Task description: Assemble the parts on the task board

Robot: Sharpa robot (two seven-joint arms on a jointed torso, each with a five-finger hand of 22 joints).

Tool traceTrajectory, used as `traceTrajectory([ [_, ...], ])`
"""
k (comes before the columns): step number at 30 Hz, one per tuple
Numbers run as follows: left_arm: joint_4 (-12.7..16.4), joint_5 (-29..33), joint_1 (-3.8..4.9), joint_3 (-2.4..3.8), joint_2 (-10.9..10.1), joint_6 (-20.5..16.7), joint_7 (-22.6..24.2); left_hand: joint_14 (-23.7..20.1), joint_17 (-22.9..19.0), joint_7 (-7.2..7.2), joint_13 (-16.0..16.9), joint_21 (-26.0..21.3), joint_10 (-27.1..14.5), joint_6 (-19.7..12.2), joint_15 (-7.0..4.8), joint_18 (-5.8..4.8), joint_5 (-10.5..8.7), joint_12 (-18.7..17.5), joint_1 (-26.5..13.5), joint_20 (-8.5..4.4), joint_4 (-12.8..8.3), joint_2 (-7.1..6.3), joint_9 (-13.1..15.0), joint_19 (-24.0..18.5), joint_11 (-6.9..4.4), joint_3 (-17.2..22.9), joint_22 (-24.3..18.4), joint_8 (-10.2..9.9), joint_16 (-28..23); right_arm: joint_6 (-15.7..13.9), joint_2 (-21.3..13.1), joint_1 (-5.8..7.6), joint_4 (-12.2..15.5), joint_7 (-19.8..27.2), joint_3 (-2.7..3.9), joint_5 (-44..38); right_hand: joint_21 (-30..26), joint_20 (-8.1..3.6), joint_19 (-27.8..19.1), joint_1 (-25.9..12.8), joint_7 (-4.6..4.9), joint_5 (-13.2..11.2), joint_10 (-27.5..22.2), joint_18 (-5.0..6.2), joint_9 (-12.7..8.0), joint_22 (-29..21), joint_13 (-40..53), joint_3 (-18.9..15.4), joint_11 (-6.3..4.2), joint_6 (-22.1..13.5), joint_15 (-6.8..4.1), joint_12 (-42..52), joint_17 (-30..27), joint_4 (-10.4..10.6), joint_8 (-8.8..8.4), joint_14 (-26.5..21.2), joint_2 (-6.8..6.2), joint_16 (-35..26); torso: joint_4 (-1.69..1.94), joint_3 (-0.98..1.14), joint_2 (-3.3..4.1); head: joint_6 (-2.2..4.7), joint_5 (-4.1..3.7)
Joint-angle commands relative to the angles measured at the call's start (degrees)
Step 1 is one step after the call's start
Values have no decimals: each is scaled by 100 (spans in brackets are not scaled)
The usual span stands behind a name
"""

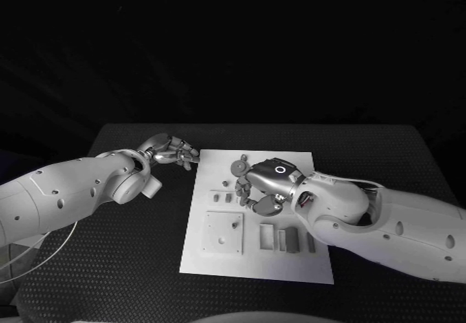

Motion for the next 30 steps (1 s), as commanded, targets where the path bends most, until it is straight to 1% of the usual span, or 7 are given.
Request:
traceTrajectory([
  [1, 14, 13, 5, 4, 22, 64, 57, 9, 8, 36, -9, 21, -28, -20, 26, -11, -18, 19, -54, -3, 28, 19, -9, -49, 16, -12, -5, -23, -27, -58, 180, -90, -34, 140, -6, 6, 31, -66, 74, -4, 12, 26, 267, 289, 10, 112, 26, 47, -118, 39, -52, 33, 1, -2, 34, -22, 4, 31, 8, 3, 1, -16, 49],
  [8, 5, 13, 5, 4, 44, 60, 63, 9, 12, 37, -10, 21, -27, -21, 26, -11, -18, 20, -54, -3, 29, 20, -9, -50, 16, -12, -6, -23, -31, -54, 473, -269, -154, 189, -39, -32, 31, -68, 74, -5, 13, 26, 267, 289, 10, 112, 28, 52, -119, 36, -53, 29, 0, -5, 32, -23, 10, 29, 2, -3, 2, -43, 141],
  [15, 7, 23, 6, 4, 63, 63, 61, 10, 15, 37, -10, 21, -26, -20, 27, -11, -18, 21, -54, -3, 30, 22, -9, -50, 15, -12, -7, -23, -34, 17, 725, -431, -337, 242, -172, -64, 31, -69, 75, -6, 13, 25, 267, 289, 10, 112, 29, 54, -120, 35, -54, 27, 0, -7, 30, -23, 14, 28, -2, -2, 2, -63, 208],
  [19, 8, 30, 6, 5, 72, 66, 59, 10, 17, 37, -11, 21, -26, -21, 27, -12, -18, 21, -54, -3, 30, 22, -10, -50, 15, -12, -8, -23, -36, 35, 864, -583, -428, 261, -177, -82, 32, -71, 78, -9, 14, 25, 269, 289, 10, 111, 32, 56, -121, 34, -56, 25, 0, -9, 29, -21, 21, 28, 0, -2, 2, -62, 225],
  [21, 8, 30, 6, 5, 73, 65, 57, 10, 18, 37, -11, 21, -26, -21, 27, -12, -18, 21, -54, -3, 30, 22, -10, -51, 15, -12, -8, -23, -37, 70, 932, -615, -475, 274, -190, -94, 33, -72, 79, -9, 14, 25, 270, 289, 10, 111, 33, 56, -122, 33, -57, 24, 0, -11, 28, -21, 22, 27, 3, 0, 2, -66, 240],
  [25, 7, 31, 6, 5, 78, 82, 41, 11, 22, 38, -13, 21, -27, -23, 27, -12, -19, 21, -56, -2, 31, 20, -10, -51, 16, -14, -9, -24, -40, 160, 1003, -642, -561, 260, -254, -134, 33, -73, 81, -11, 14, 25, 270, 289, 10, 111, 34, 57, -123, 32, -58, 22, 0, -13, 27, -20, 25, 27, 7, 2, 2, -77, 251],
  [30, 12, 31, 6, 4, 73, 83, 40, 10, 25, 39, -14, 20, -29, -25, 28, -12, -18, 20, -57, -2, 32, 20, -11, -52, 17, -14, -10, -25, -44, 134, 1021, -677, -593, 229, -274, -262, 34, -75, 82, -16, 15, 24, 270, 289, 10, 110, 36, 56, -123, 30, -58, 19, 0, -15, 25, -20, 26, 26, -4, 2, 3, -76, 270],
])
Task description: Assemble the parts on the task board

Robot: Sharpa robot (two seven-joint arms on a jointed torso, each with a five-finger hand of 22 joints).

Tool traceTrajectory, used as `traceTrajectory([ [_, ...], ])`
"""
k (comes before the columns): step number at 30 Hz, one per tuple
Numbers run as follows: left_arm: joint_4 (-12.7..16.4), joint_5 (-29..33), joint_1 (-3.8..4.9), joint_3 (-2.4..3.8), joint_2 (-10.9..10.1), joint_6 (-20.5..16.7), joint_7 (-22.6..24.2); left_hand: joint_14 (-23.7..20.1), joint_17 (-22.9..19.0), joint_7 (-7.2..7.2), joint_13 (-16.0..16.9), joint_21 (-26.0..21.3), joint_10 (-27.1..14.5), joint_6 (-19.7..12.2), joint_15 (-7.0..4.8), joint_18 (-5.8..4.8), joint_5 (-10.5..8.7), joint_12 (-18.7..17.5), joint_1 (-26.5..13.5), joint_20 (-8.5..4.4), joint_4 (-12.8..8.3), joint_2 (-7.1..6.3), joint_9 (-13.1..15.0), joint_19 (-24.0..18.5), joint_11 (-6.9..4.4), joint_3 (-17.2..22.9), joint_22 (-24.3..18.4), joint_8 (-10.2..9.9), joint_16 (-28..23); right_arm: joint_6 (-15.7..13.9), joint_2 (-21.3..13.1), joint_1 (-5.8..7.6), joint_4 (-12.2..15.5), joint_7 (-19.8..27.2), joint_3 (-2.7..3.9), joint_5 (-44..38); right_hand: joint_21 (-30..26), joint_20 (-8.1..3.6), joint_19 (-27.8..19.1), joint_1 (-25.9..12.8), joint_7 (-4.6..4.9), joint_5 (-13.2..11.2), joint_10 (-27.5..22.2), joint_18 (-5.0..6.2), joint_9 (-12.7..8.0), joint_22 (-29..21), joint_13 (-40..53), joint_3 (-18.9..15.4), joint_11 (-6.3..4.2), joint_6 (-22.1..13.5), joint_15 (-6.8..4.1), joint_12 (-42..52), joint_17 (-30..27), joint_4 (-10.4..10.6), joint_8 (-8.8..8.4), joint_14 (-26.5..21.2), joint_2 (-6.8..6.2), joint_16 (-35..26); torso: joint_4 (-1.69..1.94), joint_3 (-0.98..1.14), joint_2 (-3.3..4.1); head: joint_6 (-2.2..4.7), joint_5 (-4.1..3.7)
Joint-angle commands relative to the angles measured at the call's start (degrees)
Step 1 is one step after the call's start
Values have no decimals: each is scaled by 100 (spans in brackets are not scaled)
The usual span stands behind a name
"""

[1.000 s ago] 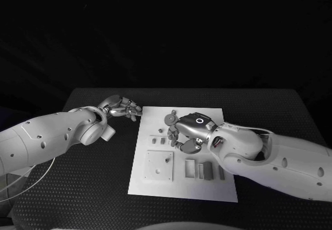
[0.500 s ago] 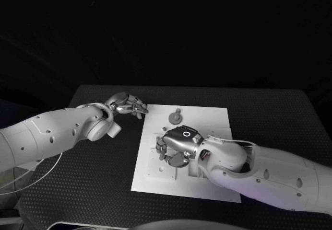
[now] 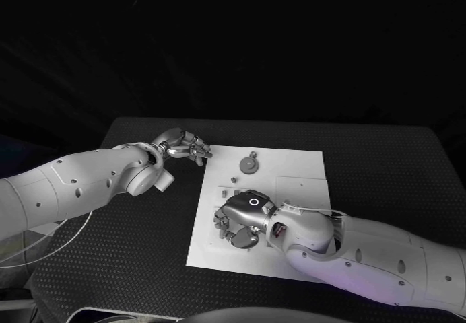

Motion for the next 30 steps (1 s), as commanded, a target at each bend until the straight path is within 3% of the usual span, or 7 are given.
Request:
traceTrajectory([
  [1, 16, 26, 5, 3, 7, 77, 36, 10, 8, 18, -10, 20, -29, -4, 28, -12, -18, 20, -57, -2, 32, 20, -7, -52, 17, -14, -6, -25, -22, 71, 14, -22, -3, 39, -5, -246, 35, -64, 51, 19, 11, 1, 259, 301, 6, 111, 0, 26, -116, 34, -59, 6, -1, -15, 14, -19, 63, 26, -5, 3, 1, -2, 17],
  [30, 26, 26, 5, 3, -16, 86, 31, 13, 27, 19, -16, 20, -32, -5, 28, -12, -19, 21, -53, -2, 32, 19, -8, -54, 18, -14, -11, -24, -39, 335, -40, -29, -106, 20, -21, -369, 39, -71, 54, 13, 8, 1, 266, 301, 9, 112, 12, 27, -118, 39, -61, -4, 2, -24, 14, -14, 52, 28, -9, 1, 0, -16, 37],
])
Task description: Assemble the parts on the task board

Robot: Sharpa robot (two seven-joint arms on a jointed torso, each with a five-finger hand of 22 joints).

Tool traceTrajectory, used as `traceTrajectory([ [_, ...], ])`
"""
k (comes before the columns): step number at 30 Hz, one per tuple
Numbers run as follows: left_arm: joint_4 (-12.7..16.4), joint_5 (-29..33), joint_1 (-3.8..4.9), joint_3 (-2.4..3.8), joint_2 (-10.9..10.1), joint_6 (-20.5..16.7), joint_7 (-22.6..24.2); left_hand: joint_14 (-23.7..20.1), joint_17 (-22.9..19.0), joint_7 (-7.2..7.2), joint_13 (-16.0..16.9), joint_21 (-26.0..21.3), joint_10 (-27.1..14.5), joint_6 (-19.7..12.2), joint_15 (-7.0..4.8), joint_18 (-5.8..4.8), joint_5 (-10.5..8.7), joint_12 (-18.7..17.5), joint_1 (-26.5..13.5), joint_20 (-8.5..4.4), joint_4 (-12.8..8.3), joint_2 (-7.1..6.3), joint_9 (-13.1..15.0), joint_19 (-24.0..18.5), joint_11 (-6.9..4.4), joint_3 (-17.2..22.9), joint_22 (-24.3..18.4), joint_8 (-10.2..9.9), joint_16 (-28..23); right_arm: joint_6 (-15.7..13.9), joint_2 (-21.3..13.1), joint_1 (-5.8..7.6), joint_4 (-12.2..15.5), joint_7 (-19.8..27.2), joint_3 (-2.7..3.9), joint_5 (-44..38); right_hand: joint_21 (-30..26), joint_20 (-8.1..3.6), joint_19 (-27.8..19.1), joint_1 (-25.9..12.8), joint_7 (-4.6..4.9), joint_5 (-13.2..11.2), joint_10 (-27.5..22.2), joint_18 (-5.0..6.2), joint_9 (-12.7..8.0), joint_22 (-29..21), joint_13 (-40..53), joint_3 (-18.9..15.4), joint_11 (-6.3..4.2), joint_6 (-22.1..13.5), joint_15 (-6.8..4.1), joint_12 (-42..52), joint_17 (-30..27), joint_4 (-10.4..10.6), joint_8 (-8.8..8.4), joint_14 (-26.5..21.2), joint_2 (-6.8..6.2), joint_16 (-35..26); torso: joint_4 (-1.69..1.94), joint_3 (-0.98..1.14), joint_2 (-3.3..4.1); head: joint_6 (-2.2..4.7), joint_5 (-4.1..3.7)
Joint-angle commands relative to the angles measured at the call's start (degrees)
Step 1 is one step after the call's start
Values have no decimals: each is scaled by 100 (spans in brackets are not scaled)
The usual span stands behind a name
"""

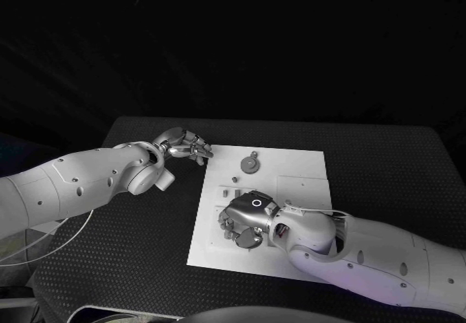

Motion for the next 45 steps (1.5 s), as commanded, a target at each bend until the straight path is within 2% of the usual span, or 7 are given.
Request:
traceTrajectory([
  [1, 22, 25, 5, 3, 4, 72, 40, 13, 12, 18, -7, 20, -32, -5, 28, -12, -19, 21, -53, -2, 32, 19, -9, -54, 19, -14, -7, -24, -40, 183, -4, -12, -52, 8, -19, -128, 39, -68, 29, 6, -2, 8, 248, 301, 5, 113, 6, 16, -100, 49, -61, 7, 2, -5, 19, -13, 46, 28, -3, -4, 1, -5, -3],
  [10, 22, 19, 5, 3, -7, 97, 13, 14, 17, 18, -9, 20, -33, -5, 28, -12, -18, 21, -49, -2, 30, 18, -10, -55, 18, -13, -8, -24, -45, 166, -33, -12, -80, -33, -19, -183, 40, -68, 28, 3, -2, 8, 249, 301, 6, 113, 9, 16, -100, 49, -61, 4, 3, -5, 19, -13, 46, 29, 4, -3, 1, 7, -16],
  [22, 19, 19, 5, 3, -14, 89, 21, 14, 24, 18, -11, 20, -35, -4, 29, -13, -18, 21, -47, -1, 30, 18, -10, -56, 20, -13, -10, -23, -53, 183, -80, -12, -67, -9, -19, -165, 42, -69, 28, 1, -3, 8, 252, 301, 7, 114, 13, 17, -101, 51, -61, 0, 4, -6, 19, -12, 43, 29, -7, -3, 2, 26, -42],
  [32, 25, 16, 5, 3, -19, 85, 21, 15, 31, 18, -13, 20, -35, -4, 30, -13, -18, 21, -44, -1, 28, 18, -10, -57, 20, -13, -11, -23, -58, 186, -52, -12, -52, 0, -19, -123, 43, -70, 27, -1, -3, 8, 253, 301, 8, 114, 16, 18, -101, 51, -61, -3, 5, -7, 18, -12, 42, 30, -3, 5, 1, 29, -49],
  [35, 26, 16, 5, 3, -19, 84, 21, 16, 32, 18, -14, 20, -35, -4, 30, -13, -18, 21, -43, -1, 28, 19, -10, -57, 20, -13, -12, -23, -59, 206, -30, -12, -61, 36, -19, -21, 31, -66, 2, -8, 7, 9, 225, 301, 3, 111, 18, 21, -89, 25, -50, -31, 0, -9, 1, -33, 10, 12, -2, 4, 1, 30, -48],
  [40, 25, 16, 5, 3, -18, 83, 20, 16, 35, 18, -14, 20, -35, -4, 30, -13, -19, 22, -43, -1, 28, 18, -10, -57, 20, -13, -12, -23, -61, 121, 7, -10, -94, 95, -27, 142, 17, -44, -24, -78, 70, 7, 85, 301, -22, 108, 5, -53, -26, -120, 12, -140, -7, 11, -84, -48, -182, -9, -6, 2, 0, 32, -52],
  [45, 23, 16, 5, 3, -13, 86, 21, 16, 37, 18, -15, 20, -35, -4, 30, -13, -19, 22, -43, 0, 28, 19, -10, -57, 20, -13, -12, -22, -63, 112, 45, -10, -104, 112, -42, 176, 17, -40, -14, -113, 111, 6, 41, 301, -37, 105, 13, -90, 1, -216, 38, -180, -6, 23, -137, -42, -239, -7, 0, 1, 1, 30, -52],
])
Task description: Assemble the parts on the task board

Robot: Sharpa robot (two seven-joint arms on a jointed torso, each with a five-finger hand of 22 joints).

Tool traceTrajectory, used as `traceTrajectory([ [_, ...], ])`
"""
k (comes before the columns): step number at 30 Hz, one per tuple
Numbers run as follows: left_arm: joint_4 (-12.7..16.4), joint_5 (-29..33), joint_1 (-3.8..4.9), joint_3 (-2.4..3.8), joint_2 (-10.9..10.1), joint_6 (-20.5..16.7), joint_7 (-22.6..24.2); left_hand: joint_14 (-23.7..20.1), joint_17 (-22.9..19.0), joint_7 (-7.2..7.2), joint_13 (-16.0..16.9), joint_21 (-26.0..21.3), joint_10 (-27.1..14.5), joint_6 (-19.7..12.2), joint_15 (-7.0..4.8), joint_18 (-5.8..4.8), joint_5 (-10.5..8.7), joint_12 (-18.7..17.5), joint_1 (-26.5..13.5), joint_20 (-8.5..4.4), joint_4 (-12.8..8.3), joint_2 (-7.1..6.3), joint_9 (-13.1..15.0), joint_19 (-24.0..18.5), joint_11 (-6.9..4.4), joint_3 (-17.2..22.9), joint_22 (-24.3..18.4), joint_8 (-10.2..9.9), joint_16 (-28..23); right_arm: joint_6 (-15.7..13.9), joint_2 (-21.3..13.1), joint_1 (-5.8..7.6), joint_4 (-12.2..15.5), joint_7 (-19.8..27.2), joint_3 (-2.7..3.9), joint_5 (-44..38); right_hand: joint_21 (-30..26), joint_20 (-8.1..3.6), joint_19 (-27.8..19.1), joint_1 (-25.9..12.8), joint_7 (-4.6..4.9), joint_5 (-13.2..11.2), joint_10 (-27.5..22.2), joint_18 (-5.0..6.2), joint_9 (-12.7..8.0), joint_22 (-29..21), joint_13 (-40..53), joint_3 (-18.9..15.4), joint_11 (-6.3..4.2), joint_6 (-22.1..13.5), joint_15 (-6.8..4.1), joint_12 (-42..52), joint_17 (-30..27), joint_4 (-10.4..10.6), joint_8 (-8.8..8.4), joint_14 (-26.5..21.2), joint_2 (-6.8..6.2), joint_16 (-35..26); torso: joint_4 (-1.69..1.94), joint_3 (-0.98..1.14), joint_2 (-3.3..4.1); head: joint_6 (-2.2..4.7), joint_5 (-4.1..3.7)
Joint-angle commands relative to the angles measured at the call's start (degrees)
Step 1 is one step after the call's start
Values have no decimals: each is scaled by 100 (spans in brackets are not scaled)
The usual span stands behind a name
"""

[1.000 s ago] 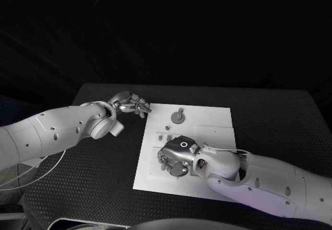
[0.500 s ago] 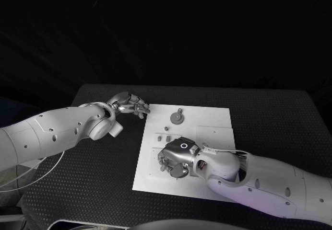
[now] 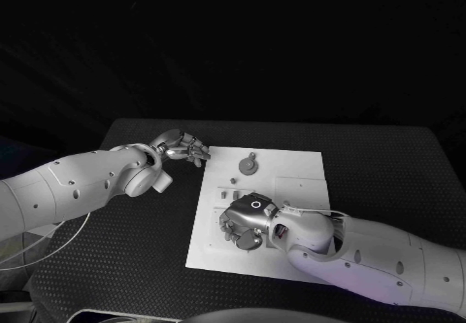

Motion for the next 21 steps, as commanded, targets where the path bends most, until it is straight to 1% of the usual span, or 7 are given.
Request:
traceTrajectory([
  [1, 16, 17, 5, 3, 9, 67, 36, 17, 8, 18, -6, 20, -35, -4, 30, -12, -19, 22, -43, 0, 28, 19, -7, -57, 20, -13, -9, -22, -19, 41, 33, -10, -1, 85, -18, 113, -15, 8, -37, -32, 20, -23, -42, 303, -29, 105, 5, -56, 41, -66, 20, -39, -6, -2, -41, -21, -74, -7, 7, -1, 0, -4, -3],
  [7, 17, 16, 5, 3, 2, 67, 27, 17, 12, 18, -7, 21, -35, -4, 30, -12, -19, 22, -42, 0, 28, 18, -7, -57, 20, -13, -10, -22, -22, 31, 40, -10, -15, 100, -45, 205, -21, 12, -39, -63, 52, -23, -43, 303, -40, 103, 27, -86, 47, -142, 26, -53, -6, 13, -82, -24, -144, -9, 5, -4, 0, -11, -5],
  [10, 21, 16, 5, 3, 2, 70, 26, 19, 14, 18, -8, 21, -36, -4, 29, -12, -18, 22, -41, -1, 27, 19, -7, -56, 20, -13, -10, -22, -23, 13, 52, -10, -19, 112, -52, 245, -30, 20, -49, -98, 88, -23, -41, 303, -60, 102, 47, -103, 50, -236, 30, -63, -8, 38, -133, -33, -193, -15, 3, -5, 1, -16, -7],
  [18, 17, 16, 5, 3, 2, 72, 27, 22, 19, 19, -9, 23, -36, -6, 29, -11, -19, 22, -39, -1, 27, 19, -8, -54, 21, -13, -10, -23, -25, -27, 62, -11, -39, 108, -67, 255, -31, 21, -49, -119, 107, -24, -38, 303, -70, 103, 62, -118, 52, -285, 31, -70, -8, 50, -157, -34, -228, -15, 5, -1, 1, -18, -10],
  [21, 16, 16, 5, 3, 1, 73, 25, 23, 20, 19, -10, 23, -37, -6, 29, -11, -19, 22, -39, -1, 27, 19, -8, -53, 21, -13, -10, -23, -26, -137, 52, -11, -48, 117, -68, 249, -32, 21, -50, -123, 112, -23, -43, 303, -73, 103, 66, -121, 53, -298, 32, -75, -8, 52, -164, -36, -237, -16, 4, -2, 0, -19, -15],
])
